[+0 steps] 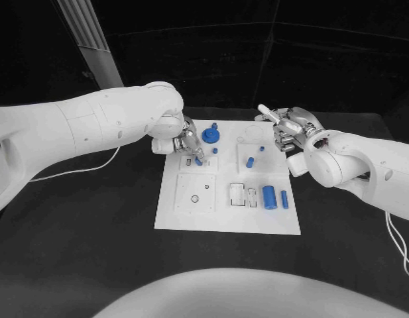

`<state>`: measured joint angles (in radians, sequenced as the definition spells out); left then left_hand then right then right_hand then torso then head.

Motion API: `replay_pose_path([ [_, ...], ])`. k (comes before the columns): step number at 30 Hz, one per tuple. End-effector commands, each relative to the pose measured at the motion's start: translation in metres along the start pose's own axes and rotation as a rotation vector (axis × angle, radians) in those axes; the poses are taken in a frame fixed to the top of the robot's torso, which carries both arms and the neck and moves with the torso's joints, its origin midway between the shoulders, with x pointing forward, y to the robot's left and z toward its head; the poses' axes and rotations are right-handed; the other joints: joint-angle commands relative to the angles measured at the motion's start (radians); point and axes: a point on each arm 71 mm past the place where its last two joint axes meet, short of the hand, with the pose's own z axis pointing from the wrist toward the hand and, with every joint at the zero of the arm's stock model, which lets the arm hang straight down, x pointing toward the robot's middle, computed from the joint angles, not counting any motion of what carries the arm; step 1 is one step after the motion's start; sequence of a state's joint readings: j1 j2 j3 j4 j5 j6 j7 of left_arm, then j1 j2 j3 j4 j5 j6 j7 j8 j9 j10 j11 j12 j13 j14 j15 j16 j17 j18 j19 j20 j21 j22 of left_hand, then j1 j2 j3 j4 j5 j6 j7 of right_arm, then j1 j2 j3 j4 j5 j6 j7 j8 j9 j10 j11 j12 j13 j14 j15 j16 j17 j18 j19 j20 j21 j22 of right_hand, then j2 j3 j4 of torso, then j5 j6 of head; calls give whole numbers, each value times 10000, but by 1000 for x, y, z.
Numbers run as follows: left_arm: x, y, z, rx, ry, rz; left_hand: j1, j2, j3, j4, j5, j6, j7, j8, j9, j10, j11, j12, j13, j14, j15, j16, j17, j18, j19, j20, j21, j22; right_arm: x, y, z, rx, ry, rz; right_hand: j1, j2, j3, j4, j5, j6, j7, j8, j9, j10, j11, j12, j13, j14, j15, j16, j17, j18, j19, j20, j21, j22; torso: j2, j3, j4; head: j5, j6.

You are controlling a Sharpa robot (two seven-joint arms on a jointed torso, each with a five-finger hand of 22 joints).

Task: Assemble the parts on the task board

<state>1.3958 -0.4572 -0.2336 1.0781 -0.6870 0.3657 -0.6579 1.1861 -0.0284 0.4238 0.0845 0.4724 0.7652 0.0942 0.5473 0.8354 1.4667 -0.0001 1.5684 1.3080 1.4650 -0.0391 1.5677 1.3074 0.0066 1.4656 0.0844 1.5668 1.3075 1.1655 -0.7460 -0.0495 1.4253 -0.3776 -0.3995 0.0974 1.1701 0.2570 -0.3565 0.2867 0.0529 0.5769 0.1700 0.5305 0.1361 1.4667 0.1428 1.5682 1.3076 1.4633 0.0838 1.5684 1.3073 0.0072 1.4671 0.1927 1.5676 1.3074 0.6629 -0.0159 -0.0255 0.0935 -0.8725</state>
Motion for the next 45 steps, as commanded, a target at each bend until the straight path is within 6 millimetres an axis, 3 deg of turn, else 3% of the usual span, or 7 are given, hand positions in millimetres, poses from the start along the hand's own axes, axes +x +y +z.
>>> replay_pose_path([
  [1,0,-1,0,17,62,68,-3,83,6,59,2,390,-308,31,7,1041,33,24,2628,1057,-18,30,2634,-66,1052,-76,40,2633,0,2,0,-103,-2,-16,102,24,36,14,47,-52,458,61,-12,1041,-16,26,2632,1075,-31,24,2635,-72,1037,-44,32,2634,2,-4,-7,1,-1],
  [23,2,0,2,5,165,112,-12,116,33,98,-13,367,-298,12,10,1041,43,24,2628,1057,-9,30,2634,-66,1052,-69,40,2633,0,2,-1,-103,-23,-17,135,41,32,19,47,-14,450,97,-26,1041,-20,26,2632,1075,-32,24,2635,-72,1037,-42,32,2634,5,7,-4,-25,-1],
  [45,5,-2,2,64,345,256,-226,-64,-190,300,-117,335,-274,-34,37,1041,73,24,2628,1057,22,30,2634,-66,1052,-42,40,2633,0,2,0,-88,-45,-20,135,41,32,19,47,-14,450,97,-26,1041,-20,26,2632,1075,-32,24,2635,-72,1037,-42,32,2634,1,1,-3,-39,-1],
])
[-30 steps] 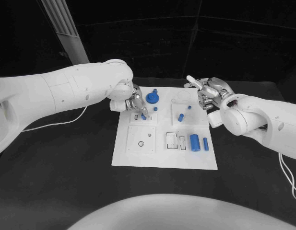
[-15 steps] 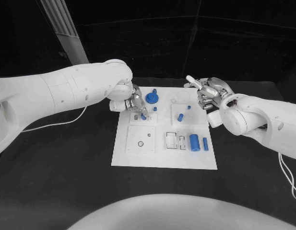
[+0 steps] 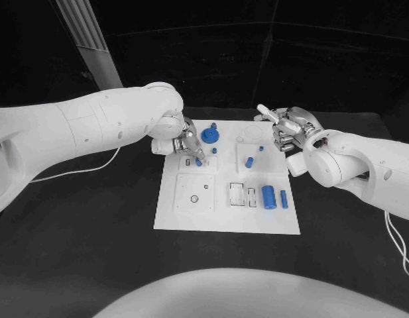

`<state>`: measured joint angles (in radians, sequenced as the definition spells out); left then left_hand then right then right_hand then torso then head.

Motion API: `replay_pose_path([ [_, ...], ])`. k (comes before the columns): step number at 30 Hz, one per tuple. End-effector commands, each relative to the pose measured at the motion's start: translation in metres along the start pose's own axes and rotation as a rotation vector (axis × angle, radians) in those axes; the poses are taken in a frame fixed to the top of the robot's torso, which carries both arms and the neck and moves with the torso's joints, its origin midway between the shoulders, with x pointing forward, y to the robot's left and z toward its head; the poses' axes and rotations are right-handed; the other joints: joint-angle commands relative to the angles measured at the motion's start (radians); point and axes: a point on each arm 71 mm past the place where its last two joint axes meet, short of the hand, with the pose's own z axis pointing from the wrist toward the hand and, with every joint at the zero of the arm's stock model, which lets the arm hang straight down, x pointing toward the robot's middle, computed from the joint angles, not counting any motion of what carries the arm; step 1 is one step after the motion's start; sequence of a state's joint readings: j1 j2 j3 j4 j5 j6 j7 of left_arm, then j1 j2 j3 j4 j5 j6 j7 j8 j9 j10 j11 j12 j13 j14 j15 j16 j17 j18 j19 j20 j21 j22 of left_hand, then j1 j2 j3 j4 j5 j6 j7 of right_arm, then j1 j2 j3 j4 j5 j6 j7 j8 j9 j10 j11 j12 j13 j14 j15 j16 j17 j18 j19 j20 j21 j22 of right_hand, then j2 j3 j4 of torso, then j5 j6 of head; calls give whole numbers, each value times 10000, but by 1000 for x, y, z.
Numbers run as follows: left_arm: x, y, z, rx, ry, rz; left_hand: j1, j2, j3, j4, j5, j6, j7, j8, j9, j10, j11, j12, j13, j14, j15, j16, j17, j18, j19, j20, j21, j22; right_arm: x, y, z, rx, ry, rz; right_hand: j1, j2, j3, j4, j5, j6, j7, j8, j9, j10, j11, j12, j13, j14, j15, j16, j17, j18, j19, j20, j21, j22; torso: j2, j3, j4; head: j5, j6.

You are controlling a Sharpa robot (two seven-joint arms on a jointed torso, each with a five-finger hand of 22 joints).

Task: Assemble the parts on the task board

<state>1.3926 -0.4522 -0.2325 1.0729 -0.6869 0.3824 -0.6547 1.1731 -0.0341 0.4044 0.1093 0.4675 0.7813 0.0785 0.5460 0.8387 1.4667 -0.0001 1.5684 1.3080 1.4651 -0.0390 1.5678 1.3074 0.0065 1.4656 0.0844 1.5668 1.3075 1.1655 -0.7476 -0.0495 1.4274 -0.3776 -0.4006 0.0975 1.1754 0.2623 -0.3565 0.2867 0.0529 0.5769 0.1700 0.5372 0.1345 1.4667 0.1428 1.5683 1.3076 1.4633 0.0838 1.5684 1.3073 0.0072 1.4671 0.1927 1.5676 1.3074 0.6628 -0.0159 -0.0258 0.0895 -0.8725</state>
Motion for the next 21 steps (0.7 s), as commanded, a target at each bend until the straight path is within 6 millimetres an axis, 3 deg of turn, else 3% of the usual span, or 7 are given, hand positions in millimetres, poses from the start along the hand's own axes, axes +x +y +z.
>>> replay_pose_path([
  [1,3,-1,1,34,198,161,-101,-10,-2,58,-70,172,-116,-23,4,1041,74,24,2628,1057,23,30,2634,-65,1052,-42,40,2633,0,2,0,-86,-41,-21,82,-12,32,19,47,-14,450,30,-10,1041,-20,25,2632,1075,-32,24,2635,-72,1037,-42,32,2634,2,2,0,-2,-1],
  [6,3,0,1,33,189,147,46,72,92,-5,129,144,-131,-33,23,1041,61,24,2628,1057,18,30,2634,-65,1052,-36,40,2633,0,2,0,-86,-42,-21,82,-12,32,19,47,-14,450,30,-10,1041,-20,25,2632,1075,-32,24,2635,-72,1037,-42,32,2634,-2,3,3,1,-1],
  [9,3,-1,2,56,169,128,347,140,378,-248,289,100,-112,-19,75,1041,69,24,2628,1057,14,30,2634,-65,1052,-32,40,2633,0,2,0,-87,-39,-21,82,-12,32,19,47,-14,450,30,-10,1041,-20,25,2632,1075,-32,24,2635,-72,1037,-42,32,2634,-2,5,5,3,-1],
  [12,2,-1,2,127,126,91,480,103,625,-439,404,79,-53,16,140,1041,117,24,2628,1057,45,30,2634,-65,1052,-20,40,2633,0,2,0,-86,-42,-22,86,-8,31,20,48,-9,449,36,-13,1041,-21,25,2632,1075,-33,24,2635,-72,1037,-42,32,2634,-5,3,4,4,-1],
  [15,2,-1,2,200,94,62,515,25,869,-598,785,84,17,58,208,1041,177,24,2628,1057,89,30,2634,-65,1052,5,40,2633,-1,2,0,-87,-48,-23,86,-8,31,20,48,-9,449,36,-13,1041,-21,25,2632,1075,-33,24,2635,-72,1037,-42,32,2634,-2,-1,7,1,-1],
  [21,1,-1,1,478,-27,-46,491,-52,919,-660,836,89,36,84,245,1041,198,24,2628,1057,108,30,2634,-65,1052,19,40,2633,-1,1,0,-87,-55,-25,86,-8,31,20,48,-9,449,36,-13,1041,-21,25,2632,1075,-33,24,2635,-72,1037,-42,32,2634,3,-2,9,-10,-1],
])
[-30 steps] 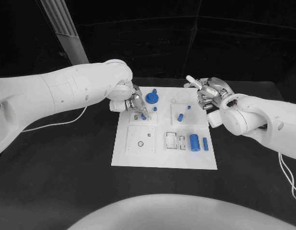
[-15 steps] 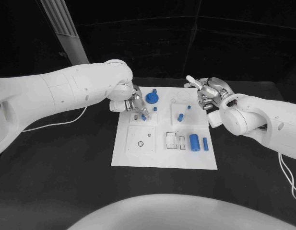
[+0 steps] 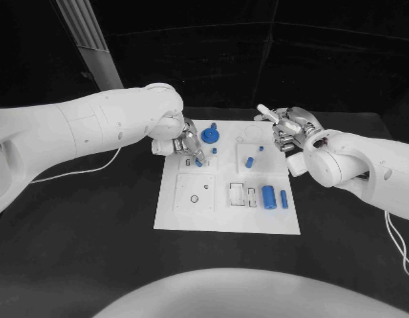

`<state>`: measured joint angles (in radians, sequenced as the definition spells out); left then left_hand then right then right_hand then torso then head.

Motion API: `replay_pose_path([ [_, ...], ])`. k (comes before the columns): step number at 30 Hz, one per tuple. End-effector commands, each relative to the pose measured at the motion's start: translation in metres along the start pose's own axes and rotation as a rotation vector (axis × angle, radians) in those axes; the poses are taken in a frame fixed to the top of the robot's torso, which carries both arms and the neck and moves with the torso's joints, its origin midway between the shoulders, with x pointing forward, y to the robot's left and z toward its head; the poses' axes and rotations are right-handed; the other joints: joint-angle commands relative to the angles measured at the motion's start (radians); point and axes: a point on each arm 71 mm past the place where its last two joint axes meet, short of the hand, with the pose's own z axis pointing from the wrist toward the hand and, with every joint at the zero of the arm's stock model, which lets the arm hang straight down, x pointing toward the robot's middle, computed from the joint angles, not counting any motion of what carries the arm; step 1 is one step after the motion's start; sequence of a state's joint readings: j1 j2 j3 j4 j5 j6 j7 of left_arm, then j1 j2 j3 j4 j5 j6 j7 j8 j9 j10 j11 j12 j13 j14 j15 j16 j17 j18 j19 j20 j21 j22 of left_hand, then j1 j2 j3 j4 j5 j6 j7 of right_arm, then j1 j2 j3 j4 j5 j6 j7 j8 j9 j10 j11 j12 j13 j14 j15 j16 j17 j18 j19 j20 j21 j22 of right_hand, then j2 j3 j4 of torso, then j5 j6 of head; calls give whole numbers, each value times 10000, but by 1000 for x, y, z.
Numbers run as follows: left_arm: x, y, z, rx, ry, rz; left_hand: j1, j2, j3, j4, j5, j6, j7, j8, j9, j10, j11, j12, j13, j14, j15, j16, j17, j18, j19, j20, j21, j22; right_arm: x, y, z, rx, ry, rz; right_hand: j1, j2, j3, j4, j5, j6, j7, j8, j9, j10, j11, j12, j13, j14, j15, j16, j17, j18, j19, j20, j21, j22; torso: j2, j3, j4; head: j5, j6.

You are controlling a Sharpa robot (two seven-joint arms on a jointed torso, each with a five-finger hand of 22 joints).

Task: Assemble the parts on the task board

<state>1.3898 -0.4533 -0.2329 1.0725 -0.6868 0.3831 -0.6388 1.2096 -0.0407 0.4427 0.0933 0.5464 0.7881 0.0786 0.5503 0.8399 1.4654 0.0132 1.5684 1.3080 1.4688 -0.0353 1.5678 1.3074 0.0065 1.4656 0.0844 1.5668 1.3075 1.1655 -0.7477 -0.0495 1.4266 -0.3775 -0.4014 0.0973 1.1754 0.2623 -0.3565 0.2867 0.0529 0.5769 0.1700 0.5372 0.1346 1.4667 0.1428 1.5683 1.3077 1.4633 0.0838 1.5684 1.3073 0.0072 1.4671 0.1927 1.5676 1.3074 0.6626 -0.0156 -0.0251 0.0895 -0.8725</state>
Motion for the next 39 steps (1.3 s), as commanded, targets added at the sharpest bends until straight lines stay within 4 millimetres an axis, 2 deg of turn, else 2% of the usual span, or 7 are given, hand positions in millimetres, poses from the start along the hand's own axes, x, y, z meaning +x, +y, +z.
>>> replay_pose_path([
  [1,0,-1,0,380,-78,-53,117,-2,533,-506,47,23,36,47,239,1054,68,24,2628,1020,73,30,2634,-65,1052,22,40,2633,-1,2,0,-90,-42,-23,87,-8,31,20,48,-9,449,36,-14,1041,-21,25,2631,1075,-33,24,2635,-72,1037,-42,32,2634,2,-4,1,-10,-1],
  [13,-2,1,-4,830,-447,-324,17,-36,500,-466,38,40,30,77,272,1054,70,24,2628,1020,85,30,2634,-65,1052,34,40,2633,-1,1,0,-77,-73,-29,91,-1,33,20,50,-6,448,40,-17,1041,-22,25,2631,1075,-34,24,2635,-72,1037,-43,32,2634,-7,0,4,1,-1],
  [33,-7,8,-6,498,-525,-408,-44,37,529,-400,15,47,19,85,289,1054,62,24,2628,1020,86,30,2634,-65,1052,43,40,2633,-1,1,0,-78,-84,-29,91,-1,33,20,50,-6,448,40,-17,1041,-22,25,2631,1075,-34,24,2635,-72,1037,-43,32,2634,-2,3,-14,31,-1],
  [39,-5,9,-5,206,-318,-260,-154,60,513,-306,-482,8,-20,74,321,1054,35,24,2628,1020,76,30,2634,-65,1052,52,40,2633,-1,1,0,-83,-85,-29,91,-1,33,20,50,-6,448,40,-17,1041,-22,25,2631,1075,-34,24,2635,-72,1037,-43,32,2634,4,1,-6,22,-1],
])
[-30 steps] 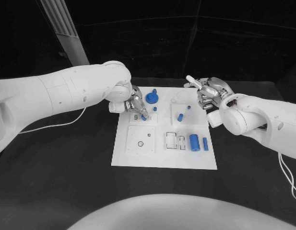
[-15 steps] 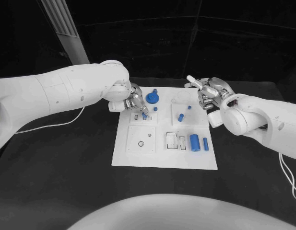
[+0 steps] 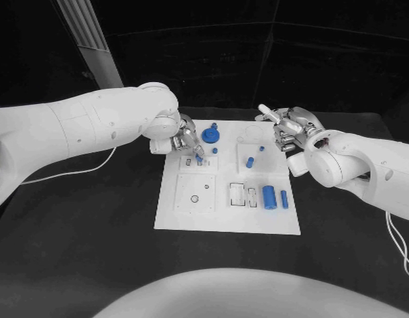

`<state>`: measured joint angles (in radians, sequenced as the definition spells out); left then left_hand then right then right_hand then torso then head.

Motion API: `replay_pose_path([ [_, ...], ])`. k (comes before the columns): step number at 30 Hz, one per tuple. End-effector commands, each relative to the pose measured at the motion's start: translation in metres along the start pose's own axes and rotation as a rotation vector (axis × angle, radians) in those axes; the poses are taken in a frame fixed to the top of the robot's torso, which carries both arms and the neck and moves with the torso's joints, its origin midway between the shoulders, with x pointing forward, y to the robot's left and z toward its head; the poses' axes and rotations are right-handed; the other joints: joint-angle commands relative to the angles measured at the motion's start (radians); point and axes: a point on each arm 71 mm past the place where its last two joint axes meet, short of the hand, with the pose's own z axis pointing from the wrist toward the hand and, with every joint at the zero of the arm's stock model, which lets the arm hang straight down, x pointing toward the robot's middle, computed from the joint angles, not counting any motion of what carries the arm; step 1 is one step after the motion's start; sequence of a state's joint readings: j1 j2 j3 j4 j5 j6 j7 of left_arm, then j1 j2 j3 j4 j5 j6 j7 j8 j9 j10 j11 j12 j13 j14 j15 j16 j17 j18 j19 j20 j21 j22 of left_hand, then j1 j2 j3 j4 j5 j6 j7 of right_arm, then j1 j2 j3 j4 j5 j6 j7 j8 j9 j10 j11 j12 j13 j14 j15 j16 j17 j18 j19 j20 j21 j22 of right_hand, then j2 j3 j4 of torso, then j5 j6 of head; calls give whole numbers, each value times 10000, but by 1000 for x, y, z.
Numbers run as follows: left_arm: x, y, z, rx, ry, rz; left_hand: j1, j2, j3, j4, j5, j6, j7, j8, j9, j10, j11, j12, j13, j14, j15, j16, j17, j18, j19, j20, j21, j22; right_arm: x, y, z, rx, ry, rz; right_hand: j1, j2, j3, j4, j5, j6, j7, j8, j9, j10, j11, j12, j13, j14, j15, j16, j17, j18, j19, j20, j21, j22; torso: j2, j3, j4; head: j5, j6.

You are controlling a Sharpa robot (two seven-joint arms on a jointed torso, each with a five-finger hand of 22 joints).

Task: Assemble the parts on the task board

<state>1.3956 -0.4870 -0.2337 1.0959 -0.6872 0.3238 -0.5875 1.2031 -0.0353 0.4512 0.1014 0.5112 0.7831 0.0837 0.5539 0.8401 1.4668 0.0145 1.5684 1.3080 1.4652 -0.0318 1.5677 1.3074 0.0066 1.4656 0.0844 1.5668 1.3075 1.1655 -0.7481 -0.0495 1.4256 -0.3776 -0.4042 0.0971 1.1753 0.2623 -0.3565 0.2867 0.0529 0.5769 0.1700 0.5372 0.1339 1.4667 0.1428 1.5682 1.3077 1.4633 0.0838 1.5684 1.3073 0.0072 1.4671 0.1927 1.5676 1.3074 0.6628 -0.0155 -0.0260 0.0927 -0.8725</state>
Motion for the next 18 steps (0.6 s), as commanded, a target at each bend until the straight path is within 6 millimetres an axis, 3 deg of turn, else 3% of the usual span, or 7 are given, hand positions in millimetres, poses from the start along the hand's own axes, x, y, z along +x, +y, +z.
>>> replay_pose_path([
  [1,1,1,0,-286,220,183,-105,12,415,-365,-231,56,-78,36,323,1040,15,24,2628,1056,38,31,2634,-66,1052,51,39,2633,0,2,0,-89,-47,-23,92,-1,33,20,50,-6,448,40,-10,1041,-22,26,2631,1075,-34,24,2635,-72,1037,-43,32,2634,2,3,2,-8,-1],
  [7,2,1,0,-365,274,229,-173,20,304,-244,-687,58,-118,14,331,1040,-18,24,2628,1056,14,31,2634,-66,1052,39,39,2633,-1,2,0,-89,-49,-23,92,-1,33,20,50,-6,448,40,-10,1041,-22,26,2631,1075,-34,24,2635,-72,1037,-43,32,2634,-1,1,2,-5,-1],
  [18,3,0,0,-394,316,261,-180,16,280,-227,-738,61,-124,10,331,1040,-22,24,2628,1056,11,31,2634,-66,1052,37,39,2633,0,2,0,-95,-37,-22,92,-1,33,20,50,-6,448,40,-10,1041,-22,26,2631,1075,-34,24,2635,-72,1037,-43,32,2634,-3,-4,4,1,-1],
])
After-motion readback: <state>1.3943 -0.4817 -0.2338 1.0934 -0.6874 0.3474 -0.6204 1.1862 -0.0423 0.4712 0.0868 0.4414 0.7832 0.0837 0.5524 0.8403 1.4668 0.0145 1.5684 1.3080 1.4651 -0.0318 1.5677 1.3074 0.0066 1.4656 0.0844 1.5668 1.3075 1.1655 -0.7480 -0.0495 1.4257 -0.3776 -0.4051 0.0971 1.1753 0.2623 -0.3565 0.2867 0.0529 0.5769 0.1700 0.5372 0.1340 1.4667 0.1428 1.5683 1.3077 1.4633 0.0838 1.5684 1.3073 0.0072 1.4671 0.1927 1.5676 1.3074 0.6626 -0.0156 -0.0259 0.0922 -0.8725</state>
